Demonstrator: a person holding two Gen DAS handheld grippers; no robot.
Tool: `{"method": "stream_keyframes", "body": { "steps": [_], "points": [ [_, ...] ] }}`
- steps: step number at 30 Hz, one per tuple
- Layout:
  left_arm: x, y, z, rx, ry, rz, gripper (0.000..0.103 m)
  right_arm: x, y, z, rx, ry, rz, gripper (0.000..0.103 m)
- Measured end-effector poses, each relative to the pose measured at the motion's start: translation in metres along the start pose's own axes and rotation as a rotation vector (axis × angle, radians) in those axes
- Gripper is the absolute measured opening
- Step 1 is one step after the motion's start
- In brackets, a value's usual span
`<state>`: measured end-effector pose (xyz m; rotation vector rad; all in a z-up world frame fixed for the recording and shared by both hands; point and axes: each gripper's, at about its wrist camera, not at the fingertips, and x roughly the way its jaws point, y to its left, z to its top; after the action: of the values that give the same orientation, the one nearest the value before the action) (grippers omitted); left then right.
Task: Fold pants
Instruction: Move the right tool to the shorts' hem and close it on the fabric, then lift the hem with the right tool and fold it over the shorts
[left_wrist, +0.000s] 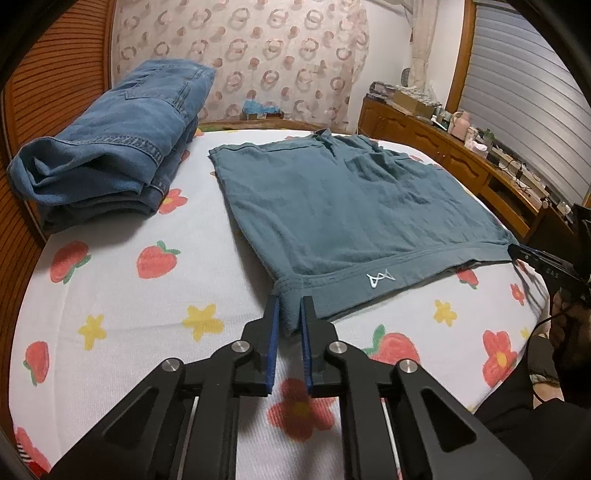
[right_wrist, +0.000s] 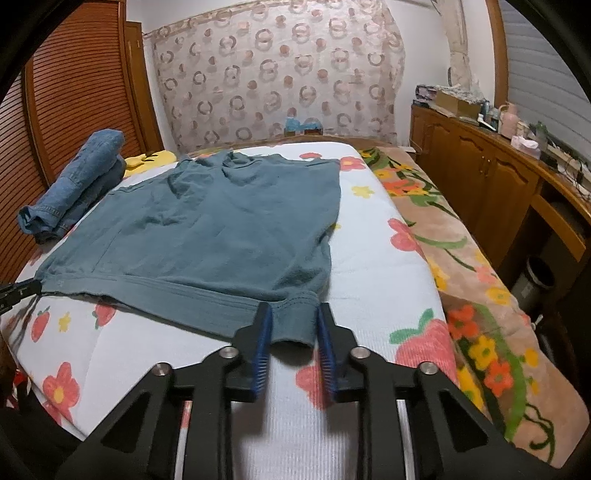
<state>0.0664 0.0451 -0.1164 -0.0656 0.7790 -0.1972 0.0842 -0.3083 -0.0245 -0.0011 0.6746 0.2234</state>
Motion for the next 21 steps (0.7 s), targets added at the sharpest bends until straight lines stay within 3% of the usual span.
{"method": "stream_keyframes", "body": {
  "steps": [3,7,17,20,21],
  "points": [
    [-0.005,-0.002,0.001,0.010,-0.009,-0.007,0.010,-0.004,-0.004,0.001,-0.007,-0.008,0.014,0.010],
    [-0.016,-0.003,0.001,0.004,-0.016,-0.043,0.009,-0.009,-0.008,0.000,-0.001,-0.007,0.026,0.009],
    [-0.026,0.000,-0.003,0.018,-0.020,-0.026,0.005,-0.028,-0.014,-0.006,0.011,-0.012,0.059,0.006],
    [-0.021,0.001,-0.004,0.002,-0.020,-0.012,0.006,-0.026,-0.013,-0.004,0.021,-0.013,0.059,0.006],
    [-0.019,0.002,-0.003,-0.007,-0.016,-0.004,0.012,-0.024,-0.011,-0.004,0.020,-0.011,0.057,0.006]
  ]
}}
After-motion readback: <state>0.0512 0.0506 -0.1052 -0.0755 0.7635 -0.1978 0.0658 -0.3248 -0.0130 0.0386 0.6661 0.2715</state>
